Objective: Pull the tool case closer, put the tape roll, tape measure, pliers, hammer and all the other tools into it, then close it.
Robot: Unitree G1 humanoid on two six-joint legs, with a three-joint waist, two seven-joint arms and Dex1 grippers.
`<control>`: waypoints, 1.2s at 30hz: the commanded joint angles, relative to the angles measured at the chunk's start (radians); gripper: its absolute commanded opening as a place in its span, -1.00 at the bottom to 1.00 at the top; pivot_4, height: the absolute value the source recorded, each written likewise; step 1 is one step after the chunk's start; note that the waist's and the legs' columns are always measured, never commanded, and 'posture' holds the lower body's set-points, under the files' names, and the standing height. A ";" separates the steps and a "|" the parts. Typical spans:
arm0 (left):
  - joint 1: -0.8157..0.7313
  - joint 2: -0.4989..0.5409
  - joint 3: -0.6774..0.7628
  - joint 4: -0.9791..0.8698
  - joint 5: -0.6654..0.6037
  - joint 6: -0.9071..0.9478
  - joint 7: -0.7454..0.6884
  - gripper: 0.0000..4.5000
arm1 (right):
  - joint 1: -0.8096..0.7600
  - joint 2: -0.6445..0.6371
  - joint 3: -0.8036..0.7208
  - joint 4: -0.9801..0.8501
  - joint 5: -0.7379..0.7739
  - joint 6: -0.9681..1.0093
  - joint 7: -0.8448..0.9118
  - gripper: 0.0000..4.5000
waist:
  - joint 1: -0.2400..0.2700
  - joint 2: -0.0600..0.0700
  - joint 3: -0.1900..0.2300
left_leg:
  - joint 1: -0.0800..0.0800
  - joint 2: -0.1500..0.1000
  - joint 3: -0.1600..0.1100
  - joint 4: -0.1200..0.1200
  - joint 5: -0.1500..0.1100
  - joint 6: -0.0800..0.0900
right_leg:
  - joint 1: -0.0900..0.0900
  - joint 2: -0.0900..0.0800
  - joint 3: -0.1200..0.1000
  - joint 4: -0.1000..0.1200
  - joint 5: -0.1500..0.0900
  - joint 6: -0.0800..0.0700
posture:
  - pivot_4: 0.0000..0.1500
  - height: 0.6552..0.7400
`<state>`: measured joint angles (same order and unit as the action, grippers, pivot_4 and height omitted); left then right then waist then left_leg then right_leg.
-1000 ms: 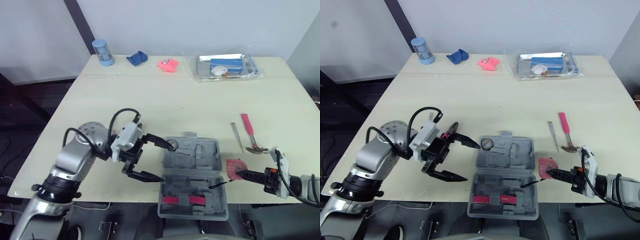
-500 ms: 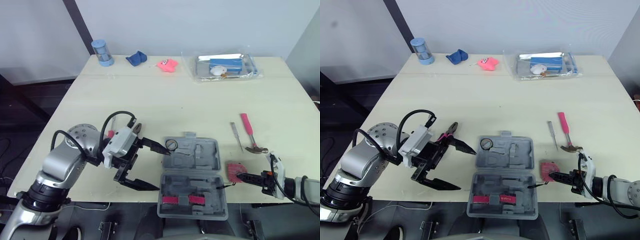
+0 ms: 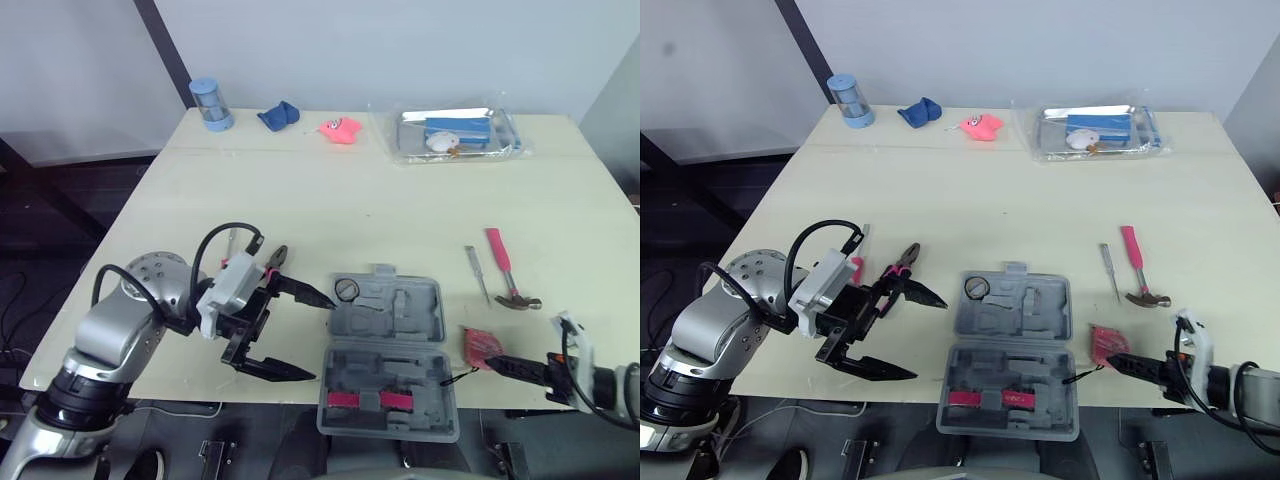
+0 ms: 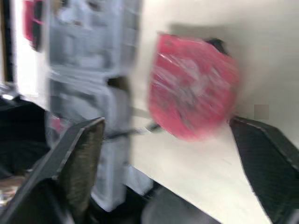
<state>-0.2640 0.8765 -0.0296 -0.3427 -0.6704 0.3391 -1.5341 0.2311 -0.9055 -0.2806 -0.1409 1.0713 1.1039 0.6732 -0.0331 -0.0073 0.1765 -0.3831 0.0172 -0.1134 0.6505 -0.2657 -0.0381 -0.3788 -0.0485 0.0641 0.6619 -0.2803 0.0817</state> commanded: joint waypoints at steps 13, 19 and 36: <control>0.069 0.011 0.101 -0.025 -0.026 -0.038 -0.001 1.00 | 0.031 0.056 0.120 0.033 -0.682 -1.153 0.524 0.98 | -0.009 -0.002 0.003 | 0.002 0.001 0.002 0.000 0.000 0.000 | 0.000 0.000 0.001 0.000 0.000 0.000 | 1.00 1.00; 0.097 0.013 0.119 -0.055 -0.031 -0.038 0.010 1.00 | -0.086 0.080 0.208 0.232 -0.812 -1.347 0.550 0.98 | -0.007 -0.002 0.003 | 0.002 0.001 0.002 0.000 0.000 0.000 | 0.000 0.000 0.002 0.000 0.000 0.000 | 1.00 1.00; 0.118 0.026 0.141 -0.074 -0.050 -0.044 0.004 1.00 | -0.209 0.101 0.286 0.362 -0.907 -1.383 0.508 0.98 | -0.008 -0.002 0.003 | 0.002 0.001 0.002 0.000 0.000 0.000 | 0.000 0.000 0.002 0.001 0.000 0.000 | 1.00 1.00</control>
<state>-0.1448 0.8923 0.0883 -0.3915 -0.7092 0.3116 -1.5226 0.0279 -0.8001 0.0130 0.2450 0.1568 -0.2828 1.1874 -0.0411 -0.0089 0.1798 -0.3807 0.0181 -0.1112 0.6506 -0.2656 -0.0383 -0.3783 -0.0484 0.0658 0.6631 -0.2801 0.0813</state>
